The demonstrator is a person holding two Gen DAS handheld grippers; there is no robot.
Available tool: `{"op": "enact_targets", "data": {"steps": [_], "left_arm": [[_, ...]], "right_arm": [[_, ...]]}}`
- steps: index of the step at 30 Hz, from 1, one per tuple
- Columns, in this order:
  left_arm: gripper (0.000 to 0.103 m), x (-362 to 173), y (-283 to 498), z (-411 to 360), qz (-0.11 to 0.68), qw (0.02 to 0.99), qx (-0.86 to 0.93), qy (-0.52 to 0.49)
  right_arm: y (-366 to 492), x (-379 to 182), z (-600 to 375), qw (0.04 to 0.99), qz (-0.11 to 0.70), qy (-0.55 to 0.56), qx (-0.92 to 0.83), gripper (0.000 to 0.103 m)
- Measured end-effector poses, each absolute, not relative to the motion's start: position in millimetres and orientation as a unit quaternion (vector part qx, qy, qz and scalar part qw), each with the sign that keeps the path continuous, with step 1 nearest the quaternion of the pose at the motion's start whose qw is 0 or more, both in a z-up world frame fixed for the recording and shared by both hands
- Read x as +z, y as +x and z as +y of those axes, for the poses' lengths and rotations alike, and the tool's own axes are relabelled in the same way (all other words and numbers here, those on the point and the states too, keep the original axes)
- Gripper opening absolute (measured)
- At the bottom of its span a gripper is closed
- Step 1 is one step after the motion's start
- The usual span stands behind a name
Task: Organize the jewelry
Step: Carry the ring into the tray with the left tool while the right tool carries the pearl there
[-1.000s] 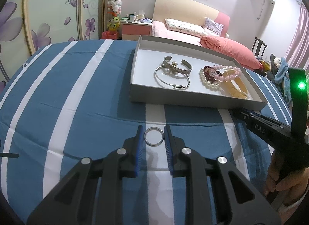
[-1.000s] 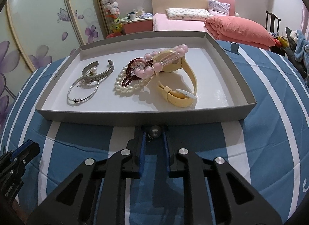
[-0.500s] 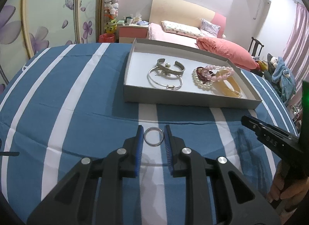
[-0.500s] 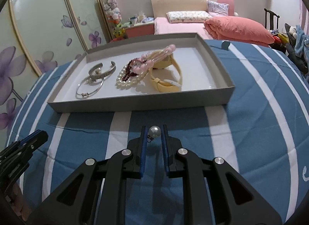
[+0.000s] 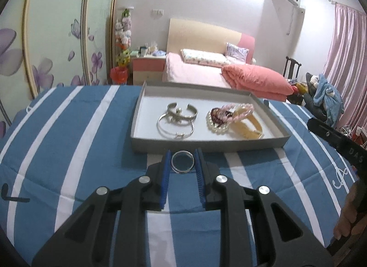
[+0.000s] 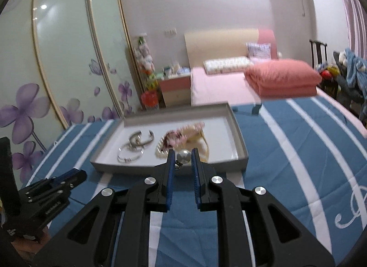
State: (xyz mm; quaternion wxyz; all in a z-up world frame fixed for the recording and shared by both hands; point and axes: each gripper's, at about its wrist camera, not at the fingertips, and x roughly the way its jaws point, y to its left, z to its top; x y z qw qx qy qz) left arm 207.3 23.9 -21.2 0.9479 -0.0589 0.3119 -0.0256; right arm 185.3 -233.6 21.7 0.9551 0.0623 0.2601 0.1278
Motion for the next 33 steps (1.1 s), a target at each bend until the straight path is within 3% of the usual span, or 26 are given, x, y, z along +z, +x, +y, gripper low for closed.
{"op": "enact_targets", "data": {"steps": [12, 33], "left_arm": [[0.022, -11.1, 207.6, 20.0, 0.280, 0.958, -0.021, -0.057], [0.022, -5.8, 266.6, 4.9, 0.254, 0.966, -0.022, -0.026]], "right_arm": [[173.8, 35.0, -230.9, 0.972, 0.192, 0.046, 0.126, 0.016], [223.2, 33.8, -217.6, 0.975, 0.175, 0.041, 0.127, 0.016]]}}
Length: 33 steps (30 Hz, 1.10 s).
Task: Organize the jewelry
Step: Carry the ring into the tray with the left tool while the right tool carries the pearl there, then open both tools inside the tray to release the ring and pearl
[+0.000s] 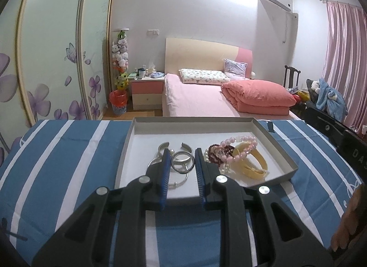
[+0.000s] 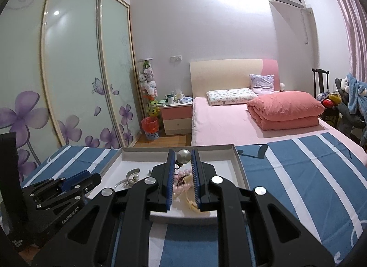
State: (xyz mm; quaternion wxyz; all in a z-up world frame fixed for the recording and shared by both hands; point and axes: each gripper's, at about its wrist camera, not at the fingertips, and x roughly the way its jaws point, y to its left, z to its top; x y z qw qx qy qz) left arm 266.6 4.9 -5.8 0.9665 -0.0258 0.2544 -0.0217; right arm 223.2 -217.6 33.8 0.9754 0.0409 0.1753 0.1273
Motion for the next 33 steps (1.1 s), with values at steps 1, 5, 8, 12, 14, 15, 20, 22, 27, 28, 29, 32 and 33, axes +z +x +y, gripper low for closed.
{"op": "enact_targets", "data": {"steps": [1, 5, 8, 12, 14, 15, 20, 22, 27, 28, 29, 32, 33], "left_arm": [[0.022, -6.5, 270.1, 4.3, 0.254, 0.967, -0.022, -0.025], [0.022, -12.5, 289.4, 3.5, 0.260, 0.965, -0.025, -0.024], [0.022, -18.0, 303.2, 3.0, 0.267, 0.963, -0.025, -0.027], [0.022, -25.8, 315.0, 2.5, 0.275, 0.961, -0.027, -0.028], [0.022, -28.0, 319.7, 1.2, 0.276, 0.960, -0.028, -0.027], [0.022, -28.9, 321.7, 1.2, 0.277, 0.960, -0.028, -0.027], [0.022, -34.4, 332.0, 3.4, 0.284, 0.958, -0.029, -0.031], [0.022, -37.0, 334.8, 4.0, 0.288, 0.957, -0.030, -0.033], [0.022, -43.8, 341.9, 2.5, 0.296, 0.954, -0.034, -0.035], [0.022, -45.1, 343.2, 2.0, 0.297, 0.954, -0.034, -0.035], [0.022, -46.5, 344.0, 1.9, 0.298, 0.953, -0.034, -0.034], [0.022, -48.0, 345.6, 3.3, 0.301, 0.952, -0.035, -0.038], [0.022, -47.9, 346.0, 3.7, 0.300, 0.952, -0.034, -0.039]], "right_arm": [[227.1, 33.0, -216.3, 0.975, 0.177, 0.041, 0.128, 0.016], [245.2, 25.4, -210.2, 0.971, 0.193, 0.042, 0.135, 0.016], [256.4, 19.0, -207.2, 0.968, 0.207, 0.041, 0.139, 0.016], [269.1, 12.9, -201.3, 0.964, 0.222, 0.042, 0.143, 0.016], [274.5, 11.0, -200.4, 0.962, 0.228, 0.044, 0.145, 0.016], [276.2, 10.1, -200.5, 0.961, 0.230, 0.045, 0.146, 0.016], [286.9, 5.4, -199.8, 0.957, 0.241, 0.047, 0.151, 0.016], [289.3, 2.2, -199.0, 0.955, 0.247, 0.048, 0.154, 0.016], [295.9, -5.0, -196.1, 0.952, 0.259, 0.051, 0.156, 0.016], [296.6, -6.2, -196.7, 0.951, 0.261, 0.051, 0.156, 0.016], [297.5, -7.6, -196.2, 0.951, 0.263, 0.052, 0.155, 0.016], [300.1, -10.1, -195.3, 0.950, 0.265, 0.053, 0.155, 0.016], [301.0, -11.1, -195.4, 0.950, 0.266, 0.053, 0.154, 0.016]]}}
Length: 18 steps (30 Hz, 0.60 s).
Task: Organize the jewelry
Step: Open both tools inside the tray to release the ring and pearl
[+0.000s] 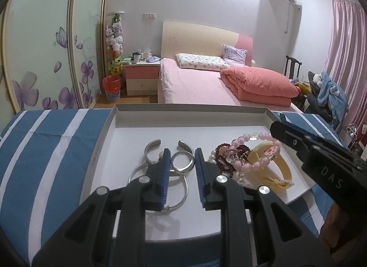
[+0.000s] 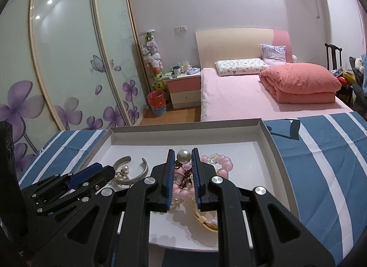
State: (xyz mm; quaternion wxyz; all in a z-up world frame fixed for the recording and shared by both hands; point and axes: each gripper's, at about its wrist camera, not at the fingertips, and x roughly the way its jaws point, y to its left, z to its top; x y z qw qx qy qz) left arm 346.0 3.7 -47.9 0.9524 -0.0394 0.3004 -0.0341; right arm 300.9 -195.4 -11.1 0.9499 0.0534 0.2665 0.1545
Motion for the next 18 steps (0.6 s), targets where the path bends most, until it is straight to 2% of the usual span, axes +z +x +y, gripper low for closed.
{"op": "enact_targets", "data": {"steps": [11, 13, 14, 17, 18], "left_arm": [[0.023, -50.0, 350.6, 3.4, 0.309, 0.949, -0.035, -0.045], [0.031, -50.4, 350.5, 4.0, 0.310, 0.949, -0.034, -0.047], [0.037, -50.7, 350.7, 4.4, 0.311, 0.949, -0.032, -0.047], [0.038, -51.4, 351.5, 5.0, 0.314, 0.948, -0.032, -0.049], [0.038, -51.7, 351.9, 5.1, 0.315, 0.947, -0.032, -0.050]], "right_arm": [[307.6, -19.6, -197.2, 0.948, 0.275, 0.060, 0.150, 0.016], [308.5, -20.8, -196.8, 0.947, 0.277, 0.059, 0.149, 0.017], [308.9, -21.4, -197.1, 0.947, 0.278, 0.060, 0.148, 0.018], [308.7, -22.6, -198.4, 0.948, 0.278, 0.062, 0.145, 0.029], [308.8, -23.2, -199.8, 0.948, 0.276, 0.062, 0.145, 0.030]]}}
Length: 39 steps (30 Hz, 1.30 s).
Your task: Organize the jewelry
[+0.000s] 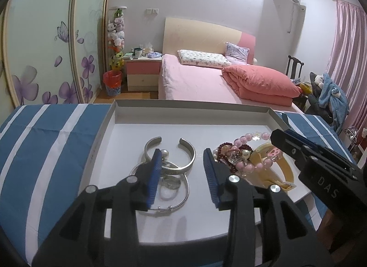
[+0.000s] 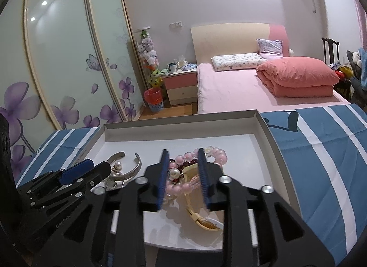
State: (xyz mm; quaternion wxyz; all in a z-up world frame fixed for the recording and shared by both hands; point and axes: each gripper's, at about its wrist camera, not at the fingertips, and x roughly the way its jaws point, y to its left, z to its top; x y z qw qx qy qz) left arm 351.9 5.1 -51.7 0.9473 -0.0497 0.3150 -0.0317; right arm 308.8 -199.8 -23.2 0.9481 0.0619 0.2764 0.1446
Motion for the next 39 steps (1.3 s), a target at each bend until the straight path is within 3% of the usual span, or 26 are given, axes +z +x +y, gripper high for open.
{"op": "enact_targets", "data": {"steps": [14, 18, 25, 34, 39], "left_arm": [[0.043, -52.9, 351.5, 7.8, 0.314, 0.947, -0.024, -0.058], [0.044, -52.9, 350.6, 8.4, 0.314, 0.947, -0.022, -0.059], [0.045, -52.5, 346.9, 14.4, 0.310, 0.948, -0.010, -0.071], [0.068, -49.7, 298.2, 28.7, 0.317, 0.946, 0.001, -0.064], [0.088, -41.5, 257.4, 37.2, 0.306, 0.950, -0.006, -0.067]], "right_arm": [[308.9, -26.1, -207.4, 0.950, 0.273, 0.068, 0.137, 0.030], [307.8, -26.2, -209.4, 0.951, 0.269, 0.069, 0.133, 0.039], [303.9, -19.1, -219.5, 0.955, 0.257, 0.075, 0.127, 0.039], [257.5, 0.7, -230.6, 0.963, 0.231, 0.061, 0.123, 0.071], [220.7, 2.3, -233.7, 0.963, 0.229, 0.057, 0.131, 0.094]]}}
